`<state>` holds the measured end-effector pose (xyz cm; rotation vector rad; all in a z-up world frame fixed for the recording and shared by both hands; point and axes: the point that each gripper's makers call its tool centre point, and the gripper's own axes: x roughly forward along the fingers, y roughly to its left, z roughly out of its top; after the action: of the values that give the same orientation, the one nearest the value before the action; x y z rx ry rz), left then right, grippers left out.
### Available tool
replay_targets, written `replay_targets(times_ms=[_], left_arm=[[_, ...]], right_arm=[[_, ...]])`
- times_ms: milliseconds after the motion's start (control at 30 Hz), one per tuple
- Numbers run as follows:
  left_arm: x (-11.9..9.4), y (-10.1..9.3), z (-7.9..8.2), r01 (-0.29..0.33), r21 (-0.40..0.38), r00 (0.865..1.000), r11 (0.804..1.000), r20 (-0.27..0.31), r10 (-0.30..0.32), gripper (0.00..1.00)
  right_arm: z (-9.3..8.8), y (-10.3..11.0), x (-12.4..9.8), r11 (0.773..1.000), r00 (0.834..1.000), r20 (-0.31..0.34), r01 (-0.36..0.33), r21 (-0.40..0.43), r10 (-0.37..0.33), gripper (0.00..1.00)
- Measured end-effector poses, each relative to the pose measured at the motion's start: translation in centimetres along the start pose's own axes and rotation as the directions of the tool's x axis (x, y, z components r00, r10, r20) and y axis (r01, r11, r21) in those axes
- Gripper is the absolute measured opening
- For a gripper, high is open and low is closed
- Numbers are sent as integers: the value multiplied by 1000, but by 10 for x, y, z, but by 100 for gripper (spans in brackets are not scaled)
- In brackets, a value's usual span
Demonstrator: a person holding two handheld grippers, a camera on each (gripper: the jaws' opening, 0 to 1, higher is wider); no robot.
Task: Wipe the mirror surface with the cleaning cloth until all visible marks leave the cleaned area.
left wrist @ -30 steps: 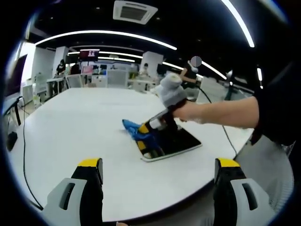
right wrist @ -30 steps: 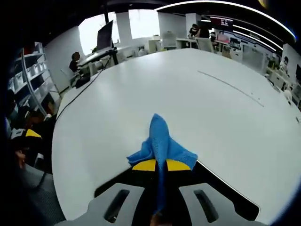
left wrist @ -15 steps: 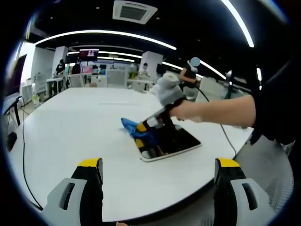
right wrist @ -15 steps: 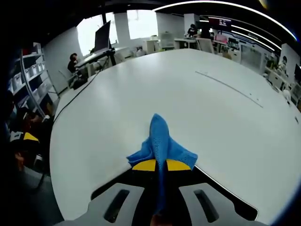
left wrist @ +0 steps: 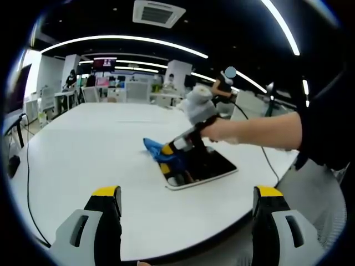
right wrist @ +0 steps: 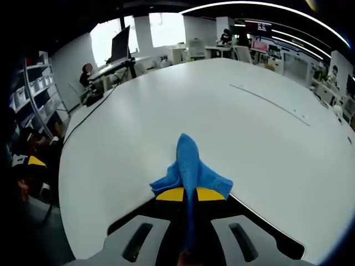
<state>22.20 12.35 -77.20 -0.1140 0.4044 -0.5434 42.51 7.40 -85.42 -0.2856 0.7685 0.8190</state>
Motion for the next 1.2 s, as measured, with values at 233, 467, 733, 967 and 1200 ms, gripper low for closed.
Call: replay_targets(times_ms=[233, 467, 733, 967, 1200], left_arm=[[0, 0, 0, 0, 1, 1000, 1000, -1, 0, 99], [0, 0, 0, -1, 1, 1000, 1000, -1, 1, 99], [1, 0, -1, -2, 1, 1000, 1000, -4, 2, 99], [1, 0, -1, -1, 0, 1000, 1000, -5, 1, 99], [1, 0, -1, 1, 2, 1000, 1000, -5, -1, 99]], right_arm=[[-2, -5, -2, 1000, 1000, -2, 4, 3, -4, 0], [-8, -12, -8, 1000, 1000, -3, 14, 15, -14, 0], [-13, -17, -14, 999, 1000, -5, 26, 22, -26, 0], [-17, -21, -21, 998, 999, 0, 37, 43, -37, 0], [-21, -30, -24, 997, 999, -1, 50, 59, -50, 0]])
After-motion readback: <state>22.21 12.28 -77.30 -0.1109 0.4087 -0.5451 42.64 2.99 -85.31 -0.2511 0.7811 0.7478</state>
